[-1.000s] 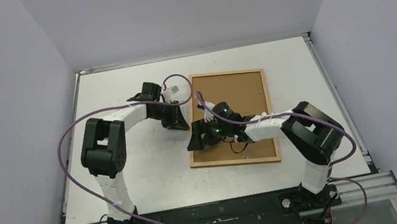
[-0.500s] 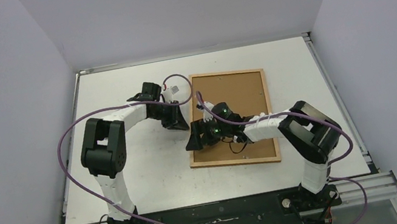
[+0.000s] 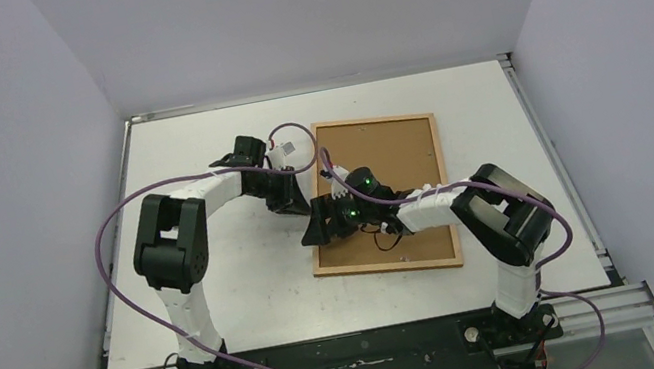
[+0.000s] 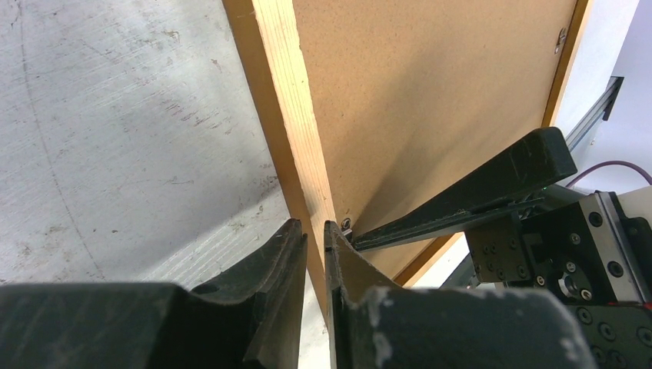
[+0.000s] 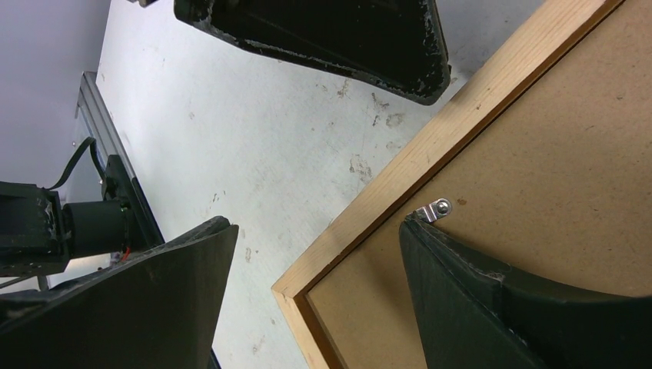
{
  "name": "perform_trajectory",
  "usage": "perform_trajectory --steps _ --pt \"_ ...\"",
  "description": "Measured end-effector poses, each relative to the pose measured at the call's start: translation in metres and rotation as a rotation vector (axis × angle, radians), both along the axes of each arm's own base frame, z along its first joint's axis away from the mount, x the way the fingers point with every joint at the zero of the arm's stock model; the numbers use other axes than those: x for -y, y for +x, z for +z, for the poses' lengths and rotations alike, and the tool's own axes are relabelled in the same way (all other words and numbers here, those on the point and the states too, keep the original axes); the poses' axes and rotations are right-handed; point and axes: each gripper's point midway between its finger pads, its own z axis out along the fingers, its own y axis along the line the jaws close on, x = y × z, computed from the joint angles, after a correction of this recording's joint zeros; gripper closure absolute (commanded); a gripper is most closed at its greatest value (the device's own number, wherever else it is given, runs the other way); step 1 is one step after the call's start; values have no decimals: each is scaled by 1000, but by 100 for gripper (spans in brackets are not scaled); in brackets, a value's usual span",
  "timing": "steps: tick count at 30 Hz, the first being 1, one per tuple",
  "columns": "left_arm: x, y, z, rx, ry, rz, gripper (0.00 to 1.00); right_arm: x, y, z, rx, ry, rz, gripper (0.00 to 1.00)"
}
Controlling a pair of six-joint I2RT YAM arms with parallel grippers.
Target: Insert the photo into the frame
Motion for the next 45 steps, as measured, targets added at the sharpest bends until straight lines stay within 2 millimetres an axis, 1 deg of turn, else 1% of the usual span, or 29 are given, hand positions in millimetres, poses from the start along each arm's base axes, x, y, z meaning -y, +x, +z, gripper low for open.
perform_trajectory --steps 22,26,28,30,32,35,37,38,40,45 --pt "0 -1 0 -4 0 -2 88 -5 12 -1 44 2 -56 26" --pt "0 -2 0 -6 1 -2 88 -5 13 -1 59 0 -70 24" --pt "0 -2 0 -8 2 -2 88 0 11 1 70 -5 -77 22" --pt "0 -2 0 -9 2 -2 89 7 8 6 93 -14 -87 21" --pt "0 -2 0 -9 2 -2 89 13 5 18 129 -18 -93 20" --pt "0 -3 0 -12 1 -2 89 15 5 40 199 -4 -101 20" --pt "0 -3 0 -14 0 -2 89 13 3 49 232 2 -98 19" --pt "0 -3 0 -16 0 -2 89 12 2 48 241 -3 -96 19" --pt "0 -4 0 -19 -1 -1 89 12 -3 40 247 -31 -91 18" --pt "1 -4 2 -31 -13 6 89 14 -19 8 269 -147 -72 16"
